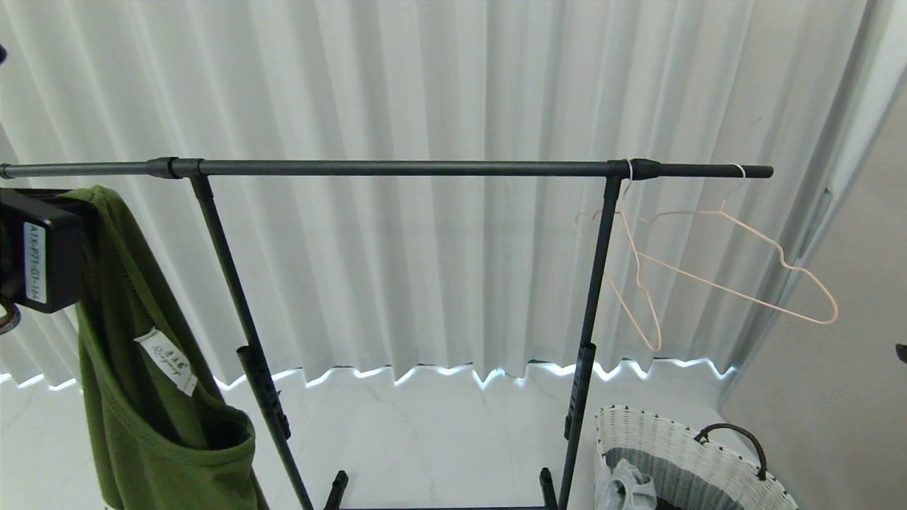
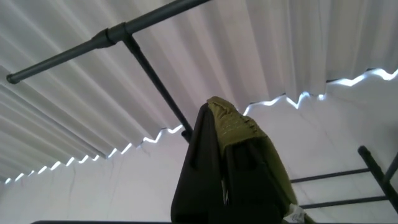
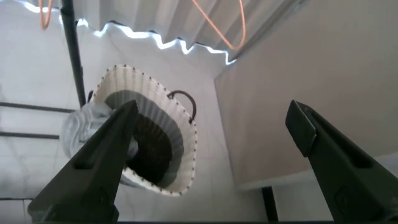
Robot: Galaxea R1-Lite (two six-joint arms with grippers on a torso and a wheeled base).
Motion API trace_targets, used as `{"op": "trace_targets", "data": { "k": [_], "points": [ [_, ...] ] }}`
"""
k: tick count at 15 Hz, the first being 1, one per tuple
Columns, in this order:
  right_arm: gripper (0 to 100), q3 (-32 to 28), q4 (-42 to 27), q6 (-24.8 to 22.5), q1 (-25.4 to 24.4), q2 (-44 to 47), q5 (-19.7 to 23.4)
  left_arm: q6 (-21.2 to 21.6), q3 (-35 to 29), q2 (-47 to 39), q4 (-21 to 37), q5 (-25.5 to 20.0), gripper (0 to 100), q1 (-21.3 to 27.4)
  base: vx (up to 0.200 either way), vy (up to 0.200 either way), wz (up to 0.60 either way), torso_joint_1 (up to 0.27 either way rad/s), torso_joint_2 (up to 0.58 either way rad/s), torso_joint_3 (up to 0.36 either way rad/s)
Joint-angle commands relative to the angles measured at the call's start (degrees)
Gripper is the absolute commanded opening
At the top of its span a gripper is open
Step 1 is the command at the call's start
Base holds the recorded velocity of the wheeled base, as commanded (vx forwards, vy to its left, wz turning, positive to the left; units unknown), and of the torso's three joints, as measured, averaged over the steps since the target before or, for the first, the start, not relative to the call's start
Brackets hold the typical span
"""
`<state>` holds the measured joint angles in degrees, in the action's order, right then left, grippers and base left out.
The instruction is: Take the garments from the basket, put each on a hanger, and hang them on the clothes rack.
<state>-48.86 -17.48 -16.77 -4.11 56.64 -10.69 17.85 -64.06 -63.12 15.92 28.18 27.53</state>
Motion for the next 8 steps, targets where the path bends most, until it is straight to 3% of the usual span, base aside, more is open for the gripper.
{"op": "trace_targets", "data": {
  "k": [1, 7, 8],
  "points": [
    [100, 0.0, 0.0, 0.1, 0.0, 0.8, 0.1, 0.0, 0.0, -0.2, -0.1, 0.0, 0, 0.0, 0.2, 0.0, 0.0, 0.002, 0.01, 0.007],
    [100, 1.1, 5.4, 0.2, 1.7, 5.3, 0.2, 0.0, 0.2, -0.4, 0.0, 0.1, 0, 0.0, 0.2, 0.0, 0.0, 0.004, 0.0, 0.001],
    [100, 1.1, 6.3, 0.2, 2.8, 6.3, 0.6, -0.1, 0.4, -0.6, 0.0, 0.1, 0, -0.1, 0.0, 0.0, 0.0, 0.0, 0.0, 0.0]
  ]
}}
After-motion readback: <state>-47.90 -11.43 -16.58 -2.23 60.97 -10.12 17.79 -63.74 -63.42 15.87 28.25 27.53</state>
